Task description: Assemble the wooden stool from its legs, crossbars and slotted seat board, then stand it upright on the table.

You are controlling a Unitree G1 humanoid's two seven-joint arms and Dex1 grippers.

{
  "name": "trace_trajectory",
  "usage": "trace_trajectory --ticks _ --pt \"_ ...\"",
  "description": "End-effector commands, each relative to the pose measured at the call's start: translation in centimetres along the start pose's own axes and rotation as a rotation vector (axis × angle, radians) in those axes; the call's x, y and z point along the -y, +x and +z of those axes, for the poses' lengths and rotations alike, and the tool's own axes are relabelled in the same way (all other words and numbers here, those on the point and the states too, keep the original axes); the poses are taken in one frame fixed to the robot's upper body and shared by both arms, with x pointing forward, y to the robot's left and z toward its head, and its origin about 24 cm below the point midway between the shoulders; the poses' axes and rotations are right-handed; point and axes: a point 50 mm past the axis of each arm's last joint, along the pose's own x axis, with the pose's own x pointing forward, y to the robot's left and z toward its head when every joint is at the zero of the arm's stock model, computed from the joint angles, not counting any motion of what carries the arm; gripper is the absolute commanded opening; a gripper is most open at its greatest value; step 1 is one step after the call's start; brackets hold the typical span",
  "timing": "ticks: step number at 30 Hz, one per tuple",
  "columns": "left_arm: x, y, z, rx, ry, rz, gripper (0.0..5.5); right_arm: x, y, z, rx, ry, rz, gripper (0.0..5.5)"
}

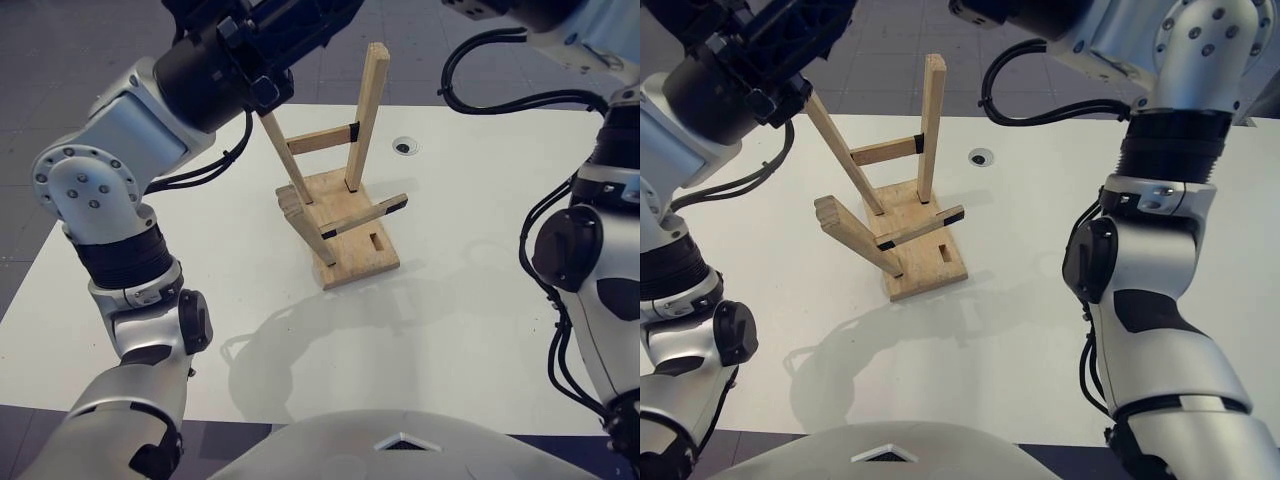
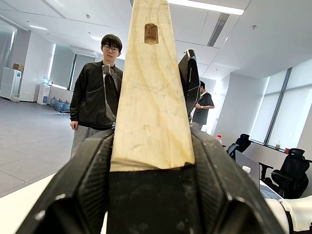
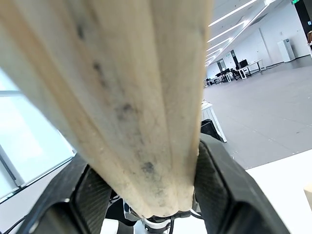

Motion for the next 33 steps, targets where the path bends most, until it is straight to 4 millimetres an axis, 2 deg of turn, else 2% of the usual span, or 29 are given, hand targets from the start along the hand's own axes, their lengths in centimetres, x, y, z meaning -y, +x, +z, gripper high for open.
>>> trace_trajectory --ticks 1,3,4,11,13,17,21,24,26,29,31,33 --pt "0.5 -0.5 -0.2 -0.033 -0.023 -0.048 2.10 -1.5 -1.0 1.5 0.006 -0.047 0.065 2.25" --pt "0.8 -0.6 -0.2 -0.037 -0.047 -0.080 2.10 -1.4 -1.5 1.7 0.009 -0.057 0.056 2.25" --pt "1.1 -0.7 0.0 -0.036 -0.054 -0.103 2.46 -1.3 -1.8 1.7 0.011 -0.060 0.051 2.25" --pt "0.6 -2.0 1.8 0.049 -0.051 -0.033 3.66 -0.6 -2.9 1.9 0.008 -0.075 0.025 2.04" --pt "0.8 -3.0 1.9 0.037 -0.014 0.014 4.02 0.0 -3.4 1.9 0.007 -0.083 -0.016 2.04" --pt "1.9 -6.3 0.7 -0.065 0.036 0.126 4.55 0.5 -4.8 1.9 0.009 -0.095 -0.083 2.04" --pt "3.2 -9.3 0.8 -0.145 0.051 0.173 4.55 0.7 -5.9 1.8 0.023 -0.103 -0.124 2.04" --pt "4.3 -10.5 0.5 -0.245 0.077 0.155 4.55 0.8 -6.1 1.8 0.031 -0.109 -0.136 2.04" --pt "4.3 -10.8 -1.6 -0.402 0.088 0.175 4.55 0.8 -6.0 2.0 0.032 -0.115 -0.135 2.04" --pt "4.1 -11.9 -6.6 -0.722 0.071 0.201 4.55 0.6 -5.9 2.3 0.033 -0.127 -0.138 2.04" --pt "3.6 -12.6 -8.9 -0.824 0.084 0.235 4.55 0.6 -5.9 2.5 0.033 -0.134 -0.139 2.04" --pt "3.4 -12.8 -10.4 -0.824 0.080 0.244 4.55 0.6 -5.9 2.5 0.029 -0.136 -0.141 2.04"
